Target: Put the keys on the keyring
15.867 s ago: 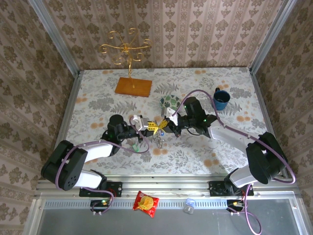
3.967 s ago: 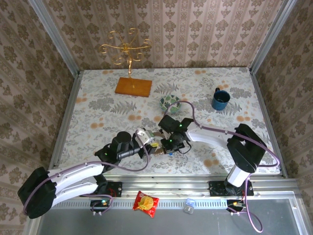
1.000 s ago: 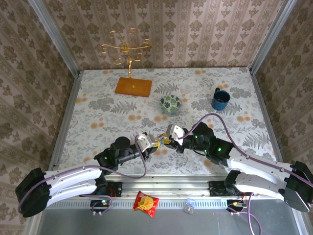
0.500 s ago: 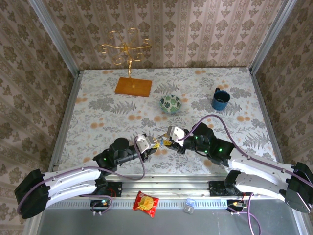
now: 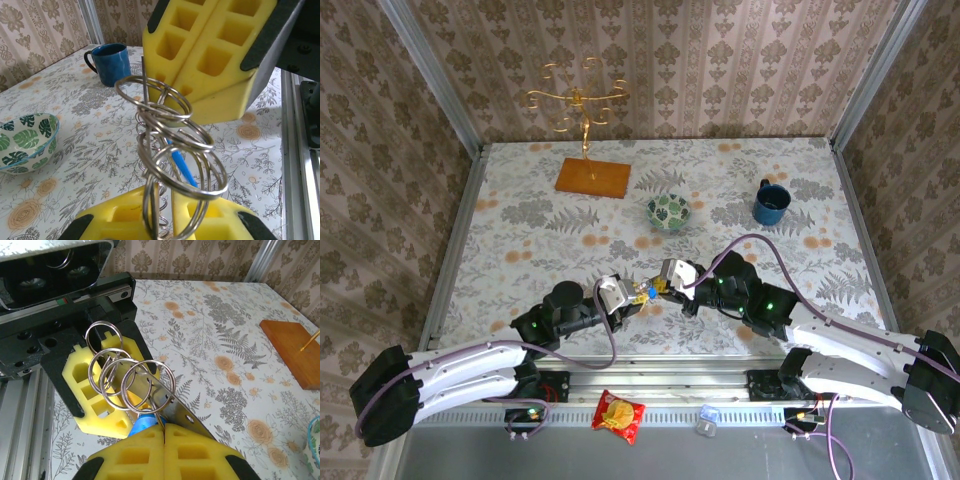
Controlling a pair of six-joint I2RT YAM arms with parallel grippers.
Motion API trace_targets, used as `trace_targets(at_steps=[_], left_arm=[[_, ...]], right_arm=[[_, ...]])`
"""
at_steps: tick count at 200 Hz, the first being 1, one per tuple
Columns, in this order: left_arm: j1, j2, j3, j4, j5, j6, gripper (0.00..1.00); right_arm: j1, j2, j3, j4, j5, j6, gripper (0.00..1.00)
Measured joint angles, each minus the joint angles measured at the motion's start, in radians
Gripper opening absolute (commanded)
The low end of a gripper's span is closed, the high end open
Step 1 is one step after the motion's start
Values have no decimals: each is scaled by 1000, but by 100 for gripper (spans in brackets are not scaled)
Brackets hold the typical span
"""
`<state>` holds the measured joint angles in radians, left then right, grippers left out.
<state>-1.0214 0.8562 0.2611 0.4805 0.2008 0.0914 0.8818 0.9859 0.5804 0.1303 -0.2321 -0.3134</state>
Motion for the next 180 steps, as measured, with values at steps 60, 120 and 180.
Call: trace_targets(at_steps=[60, 120, 180], left_arm=[[0, 0, -5, 0, 1, 12, 0], [-1, -1, -13, -9, 1, 19, 0], [-2, 4, -16, 6, 2, 19, 0]], right_arm=[[1, -12, 0, -21, 18, -3, 0], [1, -56, 9, -112, 38, -26, 0], [1, -31, 17, -116, 11, 26, 27]])
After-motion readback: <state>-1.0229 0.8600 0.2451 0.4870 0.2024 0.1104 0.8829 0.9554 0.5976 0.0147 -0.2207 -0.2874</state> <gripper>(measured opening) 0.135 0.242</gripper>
